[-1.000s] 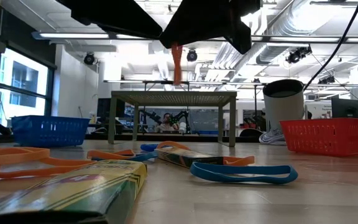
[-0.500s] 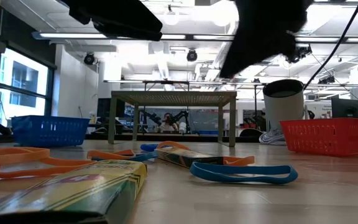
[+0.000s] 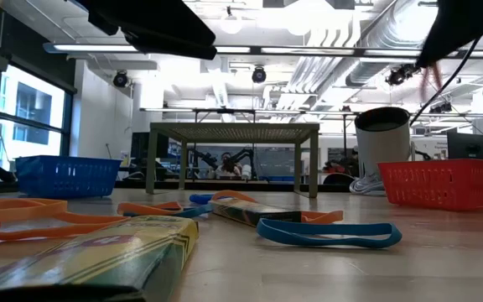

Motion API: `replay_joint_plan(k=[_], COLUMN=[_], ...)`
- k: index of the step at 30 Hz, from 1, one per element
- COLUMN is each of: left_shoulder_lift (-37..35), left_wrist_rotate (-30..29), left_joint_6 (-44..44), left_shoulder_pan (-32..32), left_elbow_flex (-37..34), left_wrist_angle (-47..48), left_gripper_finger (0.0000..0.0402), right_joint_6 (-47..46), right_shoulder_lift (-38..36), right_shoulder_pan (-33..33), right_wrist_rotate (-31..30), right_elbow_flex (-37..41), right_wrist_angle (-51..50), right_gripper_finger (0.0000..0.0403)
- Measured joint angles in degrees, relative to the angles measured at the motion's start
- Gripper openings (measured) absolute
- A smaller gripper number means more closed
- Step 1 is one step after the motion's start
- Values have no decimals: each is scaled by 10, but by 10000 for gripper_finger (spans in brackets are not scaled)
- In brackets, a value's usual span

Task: Pick & Place Office Desk Supplies
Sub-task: Put the orange rubber band into the red bin

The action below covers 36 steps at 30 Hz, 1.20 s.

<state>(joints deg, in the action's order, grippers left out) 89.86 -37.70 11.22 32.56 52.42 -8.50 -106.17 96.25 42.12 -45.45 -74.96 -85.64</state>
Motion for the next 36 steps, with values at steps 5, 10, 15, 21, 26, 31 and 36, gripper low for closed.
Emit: replay_joint_plan(k=[5,10,15,21,26,31,36], left_shoulder_lift=[0,0,0,0,0,0,0], left_wrist_rotate=[7,7,7,11,30,31,31], left_joint_6=[0,3,8,9,12,12,12], left_shoulder_pan=[0,0,0,0,-1,-1,-1], left_elbow_flex=[0,0,0,0,0,0,0], left_wrist_angle=[2,7,13,13,13,14,20], left_gripper_finger=[186,186,186,186,186,186,186], right_joint_6=[-37,-35,-37,-26,31,59,80], right_shoulder_lift=[-2,-10,-20,-28,-32,-33,-33], right_shoulder_pan=[-5,-32,-57,-87,-116,-140,-157], right_wrist_rotate=[35,84,100,130,145,159,160], right_elbow_flex=[14,64,111,157,181,194,196], right_wrist_angle=[-35,-42,-31,-2,61,94,94], right_gripper_finger=[2,2,2,2,2,2,2])
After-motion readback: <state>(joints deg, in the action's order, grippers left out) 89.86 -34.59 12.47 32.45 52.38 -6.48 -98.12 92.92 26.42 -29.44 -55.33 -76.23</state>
